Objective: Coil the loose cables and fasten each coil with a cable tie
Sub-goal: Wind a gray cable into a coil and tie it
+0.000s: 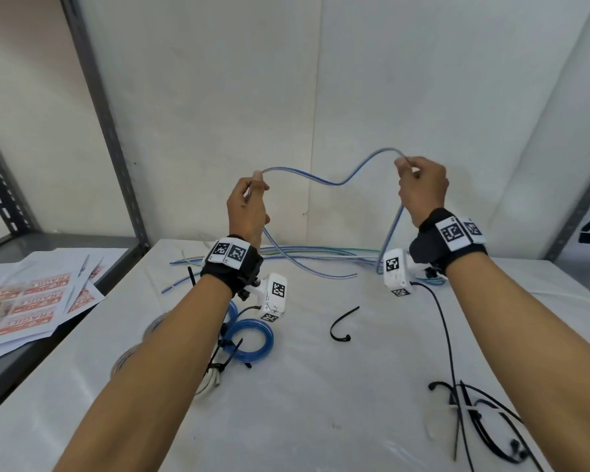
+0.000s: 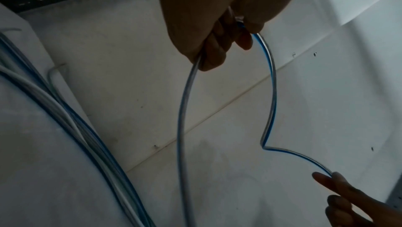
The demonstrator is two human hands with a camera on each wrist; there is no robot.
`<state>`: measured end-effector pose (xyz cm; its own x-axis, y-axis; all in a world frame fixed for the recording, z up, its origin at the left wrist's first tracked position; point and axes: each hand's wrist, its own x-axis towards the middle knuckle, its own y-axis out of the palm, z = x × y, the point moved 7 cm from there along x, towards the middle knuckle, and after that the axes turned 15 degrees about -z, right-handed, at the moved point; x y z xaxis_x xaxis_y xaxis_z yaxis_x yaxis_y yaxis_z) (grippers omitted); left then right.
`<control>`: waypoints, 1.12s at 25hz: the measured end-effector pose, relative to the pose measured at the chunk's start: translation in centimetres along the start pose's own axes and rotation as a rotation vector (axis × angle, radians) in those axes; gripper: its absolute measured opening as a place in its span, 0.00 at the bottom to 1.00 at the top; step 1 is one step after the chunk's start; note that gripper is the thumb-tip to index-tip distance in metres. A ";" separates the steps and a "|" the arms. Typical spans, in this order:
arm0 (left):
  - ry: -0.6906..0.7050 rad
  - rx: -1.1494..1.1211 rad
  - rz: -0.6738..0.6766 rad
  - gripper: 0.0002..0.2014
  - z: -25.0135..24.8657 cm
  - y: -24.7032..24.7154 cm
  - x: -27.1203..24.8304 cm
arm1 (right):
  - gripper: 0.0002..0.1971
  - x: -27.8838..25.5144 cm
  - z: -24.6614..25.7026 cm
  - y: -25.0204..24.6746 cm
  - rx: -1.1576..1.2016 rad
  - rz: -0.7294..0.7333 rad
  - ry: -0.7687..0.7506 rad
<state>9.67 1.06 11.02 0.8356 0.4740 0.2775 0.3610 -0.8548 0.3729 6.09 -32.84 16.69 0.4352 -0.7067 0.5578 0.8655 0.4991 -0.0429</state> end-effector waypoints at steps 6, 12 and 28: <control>-0.164 -0.160 -0.033 0.18 0.1 -0.2 -0.2 | 0.14 -1.1 1.0 0.3 0.328 0.000 0.247; -0.270 -0.283 -0.100 0.19 1.3 -0.2 -0.5 | 0.15 -5.8 -5.2 2.9 0.028 0.314 0.284; -0.330 -0.084 0.148 0.12 7.7 2.9 -2.2 | 0.07 -13.1 -5.4 3.9 0.375 0.252 0.262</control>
<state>12.07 -4.05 4.64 0.9696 0.2416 0.0389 0.2027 -0.8819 0.4257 5.10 -24.37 4.74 0.7076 -0.6195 0.3398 0.5986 0.7811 0.1777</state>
